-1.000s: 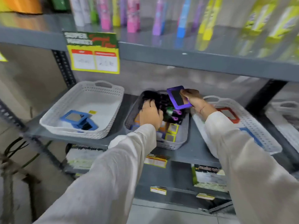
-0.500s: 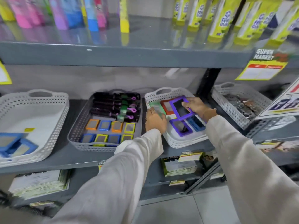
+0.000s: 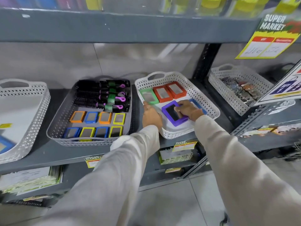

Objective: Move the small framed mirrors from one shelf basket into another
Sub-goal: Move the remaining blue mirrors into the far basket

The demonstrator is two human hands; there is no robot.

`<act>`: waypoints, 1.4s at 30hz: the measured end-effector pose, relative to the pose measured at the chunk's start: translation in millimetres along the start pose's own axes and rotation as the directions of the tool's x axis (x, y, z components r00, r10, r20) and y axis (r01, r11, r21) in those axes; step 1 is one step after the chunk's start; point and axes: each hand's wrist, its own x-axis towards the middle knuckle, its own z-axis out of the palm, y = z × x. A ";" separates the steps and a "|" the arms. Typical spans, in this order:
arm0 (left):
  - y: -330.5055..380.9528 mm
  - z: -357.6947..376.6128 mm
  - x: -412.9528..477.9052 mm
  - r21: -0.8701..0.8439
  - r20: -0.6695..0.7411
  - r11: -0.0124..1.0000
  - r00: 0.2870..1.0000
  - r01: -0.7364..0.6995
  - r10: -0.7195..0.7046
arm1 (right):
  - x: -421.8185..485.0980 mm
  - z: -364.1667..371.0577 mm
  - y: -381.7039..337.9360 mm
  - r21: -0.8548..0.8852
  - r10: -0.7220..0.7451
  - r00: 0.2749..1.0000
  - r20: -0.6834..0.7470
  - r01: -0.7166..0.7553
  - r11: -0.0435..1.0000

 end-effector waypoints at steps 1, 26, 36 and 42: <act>-1.0 0.7 0.1 0.008 -0.007 1.000 1.000 -0.003 0.003 | 1.3 1.3 0.6 -0.015 0.016 1.000 -0.020 -0.016 1.000; -3.6 -2.0 -1.3 0.041 0.001 0.999 1.000 0.011 -0.011 | -15.6 18.8 -16.0 -0.507 0.027 1.000 -0.010 -0.028 0.862; -0.1 -3.7 -4.4 0.081 -0.004 0.997 1.000 -0.008 0.009 | -15.7 24.9 -17.6 -0.472 0.108 0.993 -0.046 -0.117 0.874; 4.0 -27.1 0.7 0.076 0.022 0.996 0.999 -0.034 0.033 | -15.0 24.2 -22.3 -0.444 0.088 0.993 -0.083 -0.116 0.888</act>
